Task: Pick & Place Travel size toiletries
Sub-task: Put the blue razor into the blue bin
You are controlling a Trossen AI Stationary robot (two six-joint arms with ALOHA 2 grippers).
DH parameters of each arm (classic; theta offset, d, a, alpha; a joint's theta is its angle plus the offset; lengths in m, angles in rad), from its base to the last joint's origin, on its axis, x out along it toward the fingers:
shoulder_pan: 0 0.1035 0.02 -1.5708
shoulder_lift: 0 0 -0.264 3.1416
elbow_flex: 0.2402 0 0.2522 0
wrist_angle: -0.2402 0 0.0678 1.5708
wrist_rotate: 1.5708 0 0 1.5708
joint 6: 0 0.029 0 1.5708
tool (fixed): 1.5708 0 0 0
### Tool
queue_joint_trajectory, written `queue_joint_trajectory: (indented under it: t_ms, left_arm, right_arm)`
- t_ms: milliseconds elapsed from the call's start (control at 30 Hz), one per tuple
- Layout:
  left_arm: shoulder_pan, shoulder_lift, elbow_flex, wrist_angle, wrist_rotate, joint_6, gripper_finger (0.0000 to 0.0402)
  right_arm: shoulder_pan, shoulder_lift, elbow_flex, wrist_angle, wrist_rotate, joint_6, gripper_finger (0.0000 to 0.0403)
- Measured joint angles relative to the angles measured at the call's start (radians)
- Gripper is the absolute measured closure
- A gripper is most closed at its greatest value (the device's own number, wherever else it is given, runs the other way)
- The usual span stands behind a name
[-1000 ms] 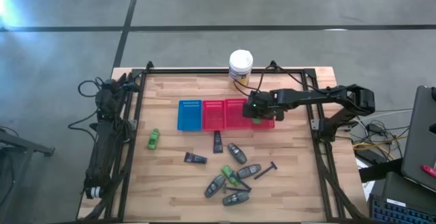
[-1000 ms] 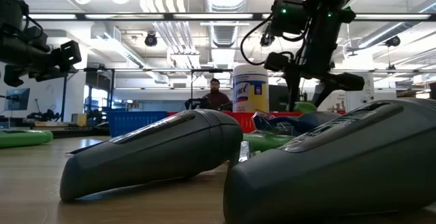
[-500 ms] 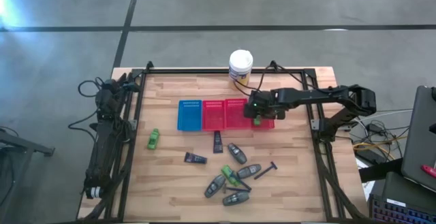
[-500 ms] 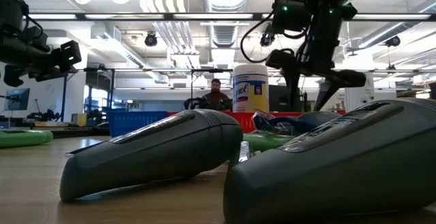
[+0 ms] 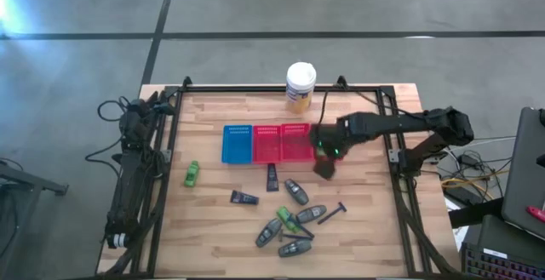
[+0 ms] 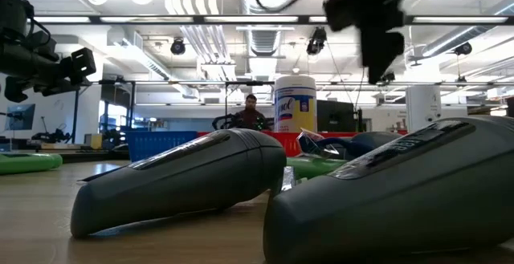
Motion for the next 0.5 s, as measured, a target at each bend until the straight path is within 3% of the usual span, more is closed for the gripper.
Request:
queue_joint_trajectory:
  t_ms: [133,500]
  left_arm:
    - [0.000,0.000,0.000,0.000,0.000,0.000,0.0259]
    - [0.000,0.000,0.000,0.000,0.000,0.000,0.0259]
  right_arm:
    - [0.117,0.001,0.005,-0.013,0.000,-0.153,0.0095]
    - [0.371,0.120,-0.004,0.002,-0.008,-0.230,0.0120]
